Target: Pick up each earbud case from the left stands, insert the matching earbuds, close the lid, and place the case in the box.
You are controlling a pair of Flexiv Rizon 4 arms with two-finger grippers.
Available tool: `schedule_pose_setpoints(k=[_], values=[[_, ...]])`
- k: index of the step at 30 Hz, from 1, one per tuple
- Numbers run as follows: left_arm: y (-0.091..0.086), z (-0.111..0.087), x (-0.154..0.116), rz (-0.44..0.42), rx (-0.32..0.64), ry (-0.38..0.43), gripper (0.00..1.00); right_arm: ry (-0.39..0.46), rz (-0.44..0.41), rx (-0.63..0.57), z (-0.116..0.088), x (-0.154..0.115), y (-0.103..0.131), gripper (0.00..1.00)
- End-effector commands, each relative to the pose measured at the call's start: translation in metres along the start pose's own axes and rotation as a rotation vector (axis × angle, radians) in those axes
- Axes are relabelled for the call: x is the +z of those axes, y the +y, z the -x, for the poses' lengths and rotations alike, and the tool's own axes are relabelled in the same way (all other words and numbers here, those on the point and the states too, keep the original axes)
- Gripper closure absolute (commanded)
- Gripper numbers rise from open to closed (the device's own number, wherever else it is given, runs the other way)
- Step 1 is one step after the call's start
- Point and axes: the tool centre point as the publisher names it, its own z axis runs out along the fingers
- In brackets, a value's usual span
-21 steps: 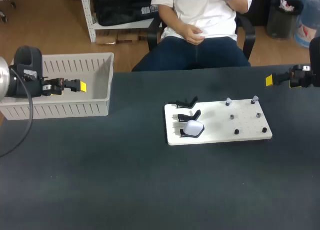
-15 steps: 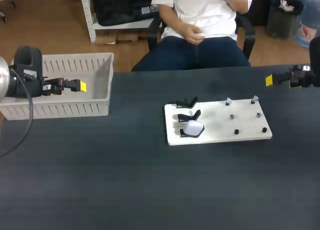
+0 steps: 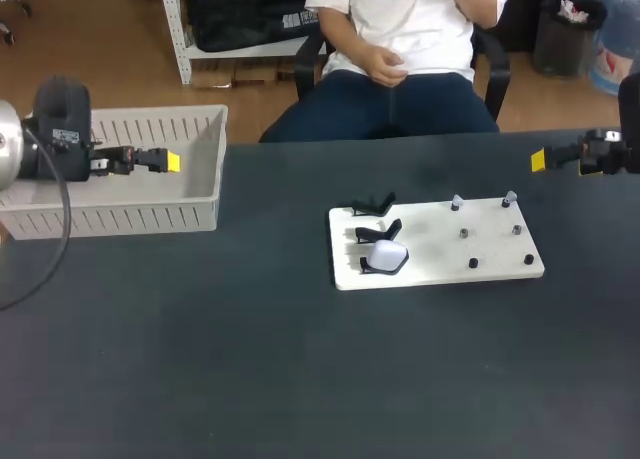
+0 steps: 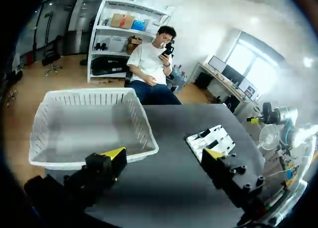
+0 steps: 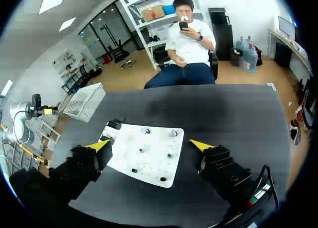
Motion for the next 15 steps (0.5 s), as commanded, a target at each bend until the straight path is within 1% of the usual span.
schedule_pose_setpoints(k=[1, 3, 5, 7, 8, 15], values=[[-0.006, -0.008, -0.014, -0.422, 0.450, -0.327, 0.00, 0.000, 0.000, -0.001, 0.000, 0.000, 0.000, 0.00], [-0.011, -0.008, -0.015, -0.519, 0.569, -0.353, 0.00, 0.000, 0.000, -0.001, 0.000, 0.000, 0.000, 0.00], [-0.015, -0.006, -0.016, -0.624, 0.653, -0.377, 0.00, 0.000, 0.000, -0.001, 0.000, 0.000, 0.000, 0.00], [-0.023, -0.006, -0.016, -0.688, 0.738, -0.364, 0.00, 0.000, 0.000, -0.001, 0.000, 0.000, 0.000, 0.00], [-0.027, -0.006, -0.016, -0.673, 0.754, -0.350, 0.00, 0.000, 0.000, -0.001, 0.000, 0.000, 0.000, 0.00], [-0.027, -0.006, -0.016, -0.673, 0.754, -0.350, 0.00, 0.000, 0.000, -0.001, 0.000, 0.000, 0.000, 0.00]])
